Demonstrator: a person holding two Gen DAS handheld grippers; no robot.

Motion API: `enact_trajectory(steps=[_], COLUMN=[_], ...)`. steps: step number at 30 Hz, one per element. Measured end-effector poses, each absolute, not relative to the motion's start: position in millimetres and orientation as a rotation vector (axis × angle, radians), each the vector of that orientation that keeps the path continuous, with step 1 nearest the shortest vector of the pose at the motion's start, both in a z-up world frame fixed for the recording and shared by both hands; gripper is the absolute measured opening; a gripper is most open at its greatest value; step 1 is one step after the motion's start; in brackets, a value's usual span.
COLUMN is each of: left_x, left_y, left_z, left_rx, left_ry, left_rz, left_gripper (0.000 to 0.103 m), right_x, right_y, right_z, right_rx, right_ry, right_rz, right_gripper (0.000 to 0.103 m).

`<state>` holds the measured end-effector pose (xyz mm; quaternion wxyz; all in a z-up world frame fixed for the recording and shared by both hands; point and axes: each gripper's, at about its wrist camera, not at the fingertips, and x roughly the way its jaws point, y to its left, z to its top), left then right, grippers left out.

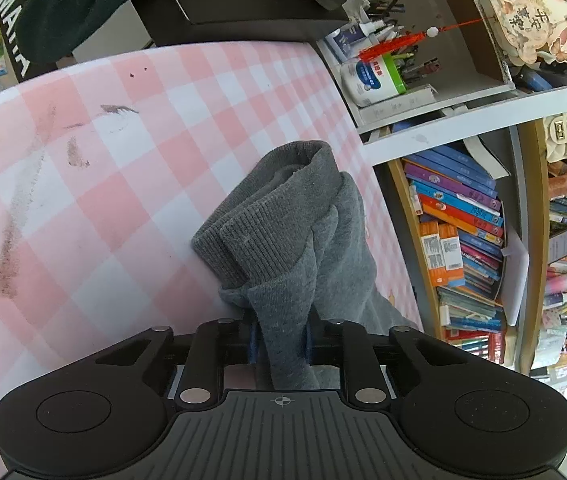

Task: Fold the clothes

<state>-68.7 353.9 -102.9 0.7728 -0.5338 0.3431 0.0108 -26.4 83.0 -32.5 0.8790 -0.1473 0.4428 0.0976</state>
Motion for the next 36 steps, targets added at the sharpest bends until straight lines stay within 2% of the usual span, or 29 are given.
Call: enact_trajectory(steps=[3,8,16,29,33,36], left_x=[-67.7,-66.0,-64.0,-60.5,-53.3,-45.6], left_y=[351.4,334.0,272.6,174.2,145.9,125.6], left_z=[-94.1,-55.4,3.5,31.8,25.6,13.0], left_rx=[-1.124,-0.987,-0.634,-0.353,-0.321,-0.314], left_ry=[0.72,0.611,0.498,0.498,0.548,0.631], left_rz=[-0.001,-0.135,-0.305,-0.28,-0.264,-0.293], left_gripper=[0.011,0.01,0.01,0.011,0.018,0.038], right_x=[-28.3,-30.8,-28.2,-29.9,-27.2,-23.5], right_y=[85.2,87.0,72.2,-47.2,-79.4,-99.0], right_z=[-34.0,-33.8,-28.8,8.8,12.3,12.8], right_rx=[-0.326,-0.337,-0.284,-0.064,-0.024,0.0], right_ry=[0.906,0.89,0.897,0.831,0.819,0.814], right_rz=[0.203,0.198,0.267,0.21,0.196,0.191], right_gripper=[0.103,0.103,0.103,0.103,0.103,0.103])
